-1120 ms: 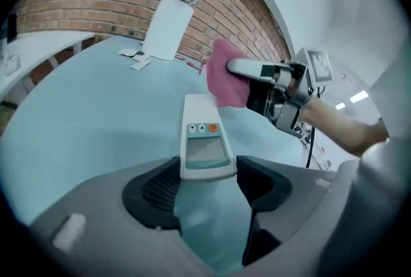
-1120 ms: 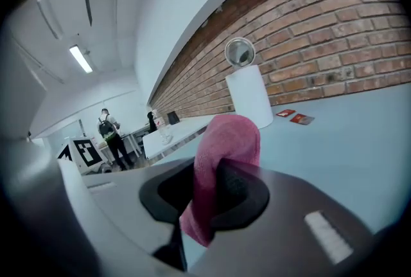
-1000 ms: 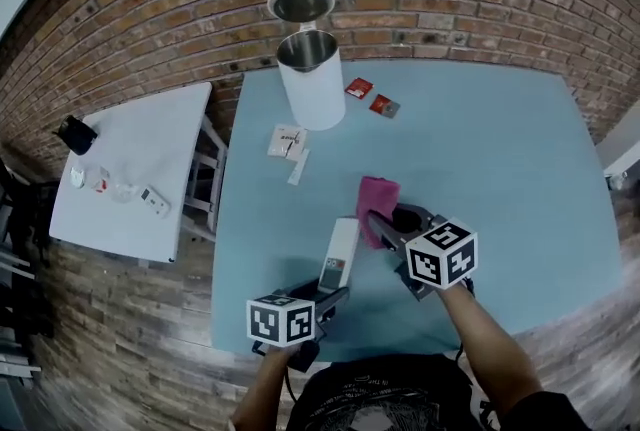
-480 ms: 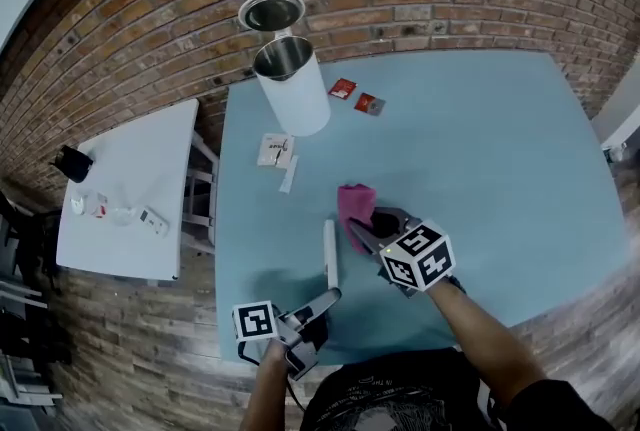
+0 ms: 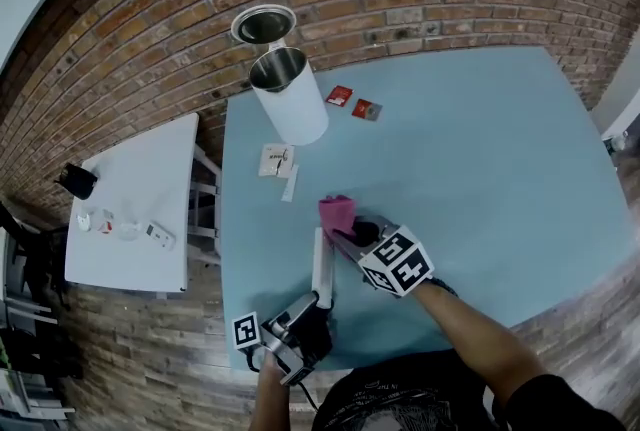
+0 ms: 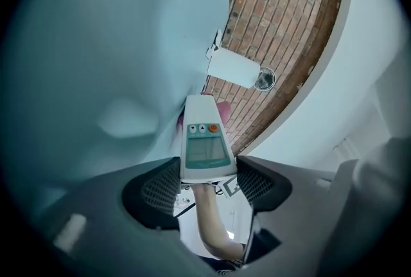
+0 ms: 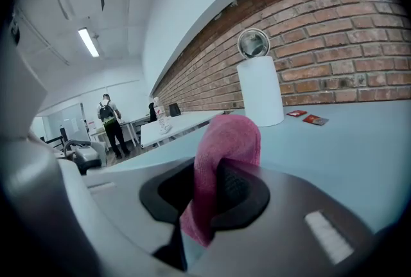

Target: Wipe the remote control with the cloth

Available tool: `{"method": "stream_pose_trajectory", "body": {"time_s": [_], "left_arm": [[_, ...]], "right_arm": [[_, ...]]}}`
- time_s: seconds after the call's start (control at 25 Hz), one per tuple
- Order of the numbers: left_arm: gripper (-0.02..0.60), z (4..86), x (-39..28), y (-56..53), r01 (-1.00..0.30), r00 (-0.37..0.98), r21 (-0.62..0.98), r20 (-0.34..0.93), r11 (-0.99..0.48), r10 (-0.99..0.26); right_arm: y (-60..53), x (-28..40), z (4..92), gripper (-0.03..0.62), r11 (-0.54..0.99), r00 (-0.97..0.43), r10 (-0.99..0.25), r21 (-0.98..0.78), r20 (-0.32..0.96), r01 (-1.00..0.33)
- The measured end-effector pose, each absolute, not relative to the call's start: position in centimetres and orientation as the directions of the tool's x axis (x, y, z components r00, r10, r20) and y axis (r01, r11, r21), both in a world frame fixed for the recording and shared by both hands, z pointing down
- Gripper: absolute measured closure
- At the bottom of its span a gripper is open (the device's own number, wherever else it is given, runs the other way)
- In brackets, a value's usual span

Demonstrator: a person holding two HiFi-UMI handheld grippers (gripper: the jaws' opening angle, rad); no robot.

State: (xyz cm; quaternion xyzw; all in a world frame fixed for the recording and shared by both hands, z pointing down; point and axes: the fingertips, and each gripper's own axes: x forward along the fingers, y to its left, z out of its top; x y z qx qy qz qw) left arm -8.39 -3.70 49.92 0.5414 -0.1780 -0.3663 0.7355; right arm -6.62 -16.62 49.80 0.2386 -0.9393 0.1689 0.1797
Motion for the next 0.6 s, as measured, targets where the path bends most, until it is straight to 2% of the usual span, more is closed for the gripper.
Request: {"method": "stream_pose_trajectory", "body": {"time_s": [0.6], "left_arm": [[0.302,50.0,-8.4,-3.7,0.340,0.667,0.930,-0.132,0.142,-0.733]], "right_arm": [[-14.0,-7.1,50.0,0.526,0.850,-0.848,-0.333,-0.257,0.412,-0.459]]}}
